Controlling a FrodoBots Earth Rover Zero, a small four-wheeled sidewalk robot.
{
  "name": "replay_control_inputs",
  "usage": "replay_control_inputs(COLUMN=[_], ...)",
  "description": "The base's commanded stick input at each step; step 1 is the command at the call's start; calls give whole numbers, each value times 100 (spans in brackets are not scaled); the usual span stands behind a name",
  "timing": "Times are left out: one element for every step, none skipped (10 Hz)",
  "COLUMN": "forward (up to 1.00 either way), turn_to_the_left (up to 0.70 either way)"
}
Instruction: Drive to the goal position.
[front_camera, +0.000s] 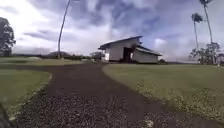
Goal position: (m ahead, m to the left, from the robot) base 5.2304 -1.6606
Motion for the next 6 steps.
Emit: replay_control_inputs(forward=[50,50,50,50,50,50], turn_to_the_left=[50,50,50,50,50,50])
